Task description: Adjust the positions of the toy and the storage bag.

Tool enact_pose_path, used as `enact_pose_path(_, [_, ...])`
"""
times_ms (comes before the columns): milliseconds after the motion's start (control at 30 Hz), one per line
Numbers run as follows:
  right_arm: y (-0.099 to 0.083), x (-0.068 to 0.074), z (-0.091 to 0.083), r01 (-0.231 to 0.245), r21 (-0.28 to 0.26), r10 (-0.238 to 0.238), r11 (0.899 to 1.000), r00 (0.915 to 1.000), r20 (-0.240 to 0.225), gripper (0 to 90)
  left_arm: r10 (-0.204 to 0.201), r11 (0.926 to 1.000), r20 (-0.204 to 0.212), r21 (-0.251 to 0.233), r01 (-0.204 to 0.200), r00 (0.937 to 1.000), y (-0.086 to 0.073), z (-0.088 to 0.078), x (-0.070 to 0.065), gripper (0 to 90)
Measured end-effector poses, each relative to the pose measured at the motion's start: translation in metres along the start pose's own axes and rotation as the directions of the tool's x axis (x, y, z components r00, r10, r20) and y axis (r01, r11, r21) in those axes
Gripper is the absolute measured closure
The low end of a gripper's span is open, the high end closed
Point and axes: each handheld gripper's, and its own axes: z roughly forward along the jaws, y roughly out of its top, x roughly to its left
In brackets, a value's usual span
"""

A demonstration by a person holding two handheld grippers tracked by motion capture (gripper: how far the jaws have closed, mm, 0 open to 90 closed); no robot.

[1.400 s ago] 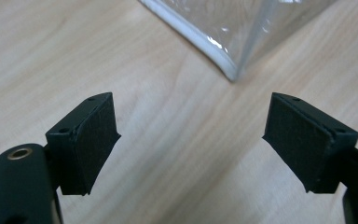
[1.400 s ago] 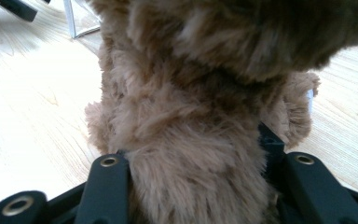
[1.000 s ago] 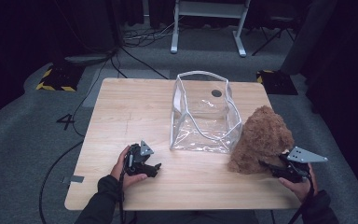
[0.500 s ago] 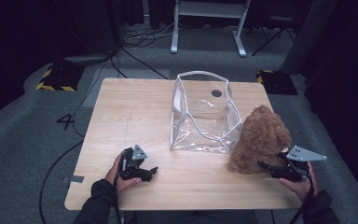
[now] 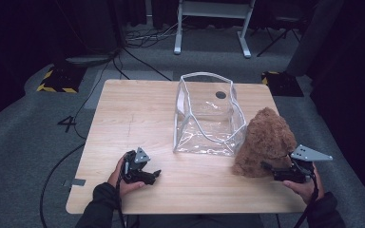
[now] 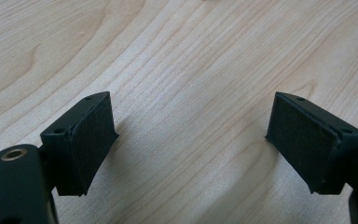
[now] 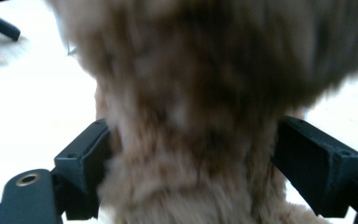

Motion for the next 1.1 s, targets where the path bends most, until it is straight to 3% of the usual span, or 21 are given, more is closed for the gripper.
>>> enact_pose_path(200, [0.01, 0.007, 0.007, -0.007, -0.002, 0.007, 1.0, 0.9996, 0.027, 15.1, 0.001, 1.0, 0.002, 0.0, -0.001, 1.0, 0.0, 0.0, 0.0, 15.1])
enact_pose_path(300, [0.013, 0.01, 0.014, -0.034, 0.0, 0.034, 0.999, 0.9973, 0.066, 14.4, -0.001, 1.0, 0.001, 0.0, 0.001, 1.0, 0.0, 0.0, 0.0, 15.1])
enact_pose_path(367, [0.013, 0.012, 0.018, -0.048, 0.001, 0.048, 0.999, 0.9966, 0.067, 13.4, 0.001, 1.0, 0.001, 0.001, -0.001, 1.0, 0.0, 0.0, 0.0, 15.1])
enact_pose_path(500, [0.013, 0.015, 0.022, -0.042, 0.023, 0.04, 0.999, 0.9953, 0.088, 15.5, 0.0, 1.0, 0.001, 0.0, 0.0, 1.0, 0.0, 0.0, 0.0, 15.1])
enact_pose_path(600, [0.013, 0.015, 0.024, -0.04, 0.025, 0.037, 0.999, 0.9932, 0.111, 23.6, 0.001, 1.0, 0.002, 0.001, -0.001, 1.0, 0.0, 0.0, 0.0, 15.1])
enact_pose_path(633, [0.012, 0.016, 0.024, -0.025, 0.031, 0.021, 0.999, 0.993, 0.116, 30.7, -0.001, 1.0, 0.001, 0.0, 0.001, 1.0, 0.0, 0.0, 0.0, 15.2])
enact_pose_path(700, [0.012, 0.016, 0.024, -0.018, 0.031, 0.014, 0.999, 0.9934, 0.114, 34.3, -0.001, 1.0, 0.001, -0.001, 0.001, 1.0, 0.0, 0.0, 0.0, 15.1])
enact_pose_path(800, [0.011, 0.015, 0.023, -0.004, 0.025, 0.001, 1.0, 0.9945, 0.104, 46.9, 0.0, 1.0, 0.001, 0.0, 0.0, 1.0, 0.0, 0.0, 0.0, 15.1])
enact_pose_path(933, [0.008, 0.013, 0.021, 0.006, 0.011, -0.007, 1.0, 0.9959, 0.09, 54.3, 0.001, 1.0, 0.002, 0.0, -0.001, 1.0, 0.0, 0.0, 0.0, 15.1])
enact_pose_path(1100, [0.004, 0.009, 0.014, -0.015, -0.019, 0.016, 1.0, 0.9968, 0.079, 58.0, 0.001, 1.0, 0.002, 0.0, -0.001, 1.0, 0.0, 0.0, 0.0, 15.1])
